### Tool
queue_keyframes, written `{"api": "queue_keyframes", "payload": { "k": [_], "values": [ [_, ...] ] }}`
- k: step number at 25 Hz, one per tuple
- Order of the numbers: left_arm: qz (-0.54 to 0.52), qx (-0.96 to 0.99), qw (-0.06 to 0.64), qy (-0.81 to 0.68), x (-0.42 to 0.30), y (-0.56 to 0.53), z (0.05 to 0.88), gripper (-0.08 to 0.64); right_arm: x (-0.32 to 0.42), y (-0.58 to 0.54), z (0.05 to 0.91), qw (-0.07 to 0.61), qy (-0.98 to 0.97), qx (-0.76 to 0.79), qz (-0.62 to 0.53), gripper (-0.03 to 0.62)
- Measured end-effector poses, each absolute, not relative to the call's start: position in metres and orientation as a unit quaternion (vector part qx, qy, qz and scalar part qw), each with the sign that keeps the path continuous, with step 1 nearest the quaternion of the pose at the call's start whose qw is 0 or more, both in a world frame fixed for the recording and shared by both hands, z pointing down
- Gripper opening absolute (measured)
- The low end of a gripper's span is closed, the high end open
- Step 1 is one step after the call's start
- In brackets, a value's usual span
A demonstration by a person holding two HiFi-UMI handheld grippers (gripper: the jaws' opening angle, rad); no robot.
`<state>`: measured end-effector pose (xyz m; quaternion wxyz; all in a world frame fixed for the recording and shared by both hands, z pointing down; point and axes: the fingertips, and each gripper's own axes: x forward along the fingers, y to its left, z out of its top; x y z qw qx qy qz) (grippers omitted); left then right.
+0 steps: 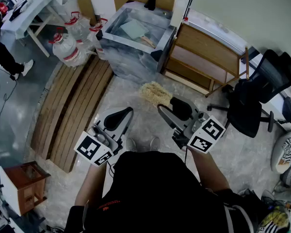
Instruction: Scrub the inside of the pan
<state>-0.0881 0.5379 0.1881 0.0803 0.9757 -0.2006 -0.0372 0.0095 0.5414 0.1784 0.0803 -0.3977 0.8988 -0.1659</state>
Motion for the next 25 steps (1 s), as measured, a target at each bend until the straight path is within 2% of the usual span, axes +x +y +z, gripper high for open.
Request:
{"api": "queue_keyframes", "payload": {
  "k": [9,25],
  "values": [
    [-0.033,0.974,0.077,-0.209,-0.074,0.536,0.190,0.021,0.031,0.537,0.177,0.112,0.894,-0.392,-0.183,0.186],
    [-0.025,0.968,0.072,-0.238,-0.016,0.515,0.196,0.021,0.104,0.516,0.185,0.110,0.901,-0.378,-0.184,0.183]
  ]
}}
